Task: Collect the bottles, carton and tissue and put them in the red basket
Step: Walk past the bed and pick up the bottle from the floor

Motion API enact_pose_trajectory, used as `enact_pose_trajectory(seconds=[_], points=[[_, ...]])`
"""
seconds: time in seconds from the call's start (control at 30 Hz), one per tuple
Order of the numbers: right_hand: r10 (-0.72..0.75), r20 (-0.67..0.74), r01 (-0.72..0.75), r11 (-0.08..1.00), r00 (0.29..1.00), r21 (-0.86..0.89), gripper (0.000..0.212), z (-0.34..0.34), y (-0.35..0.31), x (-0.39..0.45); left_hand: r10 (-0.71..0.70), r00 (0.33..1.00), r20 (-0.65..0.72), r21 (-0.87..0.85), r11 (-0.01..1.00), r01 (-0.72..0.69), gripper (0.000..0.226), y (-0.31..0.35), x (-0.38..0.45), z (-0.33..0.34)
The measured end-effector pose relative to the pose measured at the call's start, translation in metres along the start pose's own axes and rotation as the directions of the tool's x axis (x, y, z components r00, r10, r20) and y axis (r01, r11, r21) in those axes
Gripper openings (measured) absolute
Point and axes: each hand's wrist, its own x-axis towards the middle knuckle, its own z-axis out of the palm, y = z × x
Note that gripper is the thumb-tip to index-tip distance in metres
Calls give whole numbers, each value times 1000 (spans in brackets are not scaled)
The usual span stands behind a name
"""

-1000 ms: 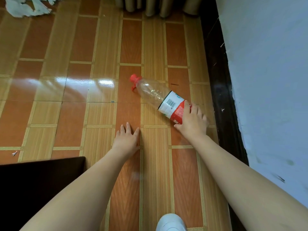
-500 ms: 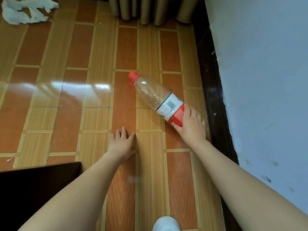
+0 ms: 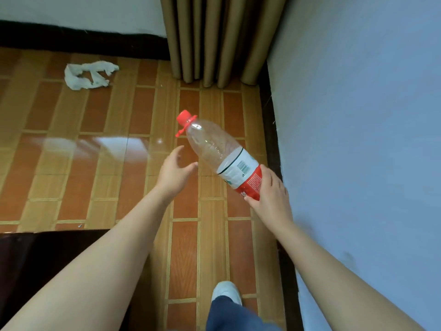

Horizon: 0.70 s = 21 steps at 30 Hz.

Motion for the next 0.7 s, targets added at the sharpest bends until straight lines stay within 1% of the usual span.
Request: enact_pose_trajectory(seconds=[0.03, 0.1, 0.4, 0.47, 0.57, 0.7], points=[[-1, 3, 1, 1000, 1000, 5, 91, -20, -9, -9, -2, 999, -32, -56, 998, 0, 62, 23, -12, -14], [-7, 0, 7, 1000, 1000, 14, 90, -63, -27, -28, 4, 998, -68, -115, 993, -12, 60, 66, -38, -41], [-84, -90, 88, 996, 992, 36, 90, -248, -107, -113, 37, 997, -63, -250, 967, -52, 60, 221, -173, -156], [-111, -107, 115, 993, 988, 29, 90, -282, -124, -136, 41, 998, -49, -279, 959, -53, 60, 248, -204, -178], [-150, -145, 156, 987, 978, 30, 89, -324, -146, -171, 91, 995, -27, -298, 950, -95, 57, 281, -250, -206], [-173, -159, 178, 984, 972, 20, 90, -360, -168, -213, 147, 988, -49, -342, 927, -155, 53, 309, -306, -242]])
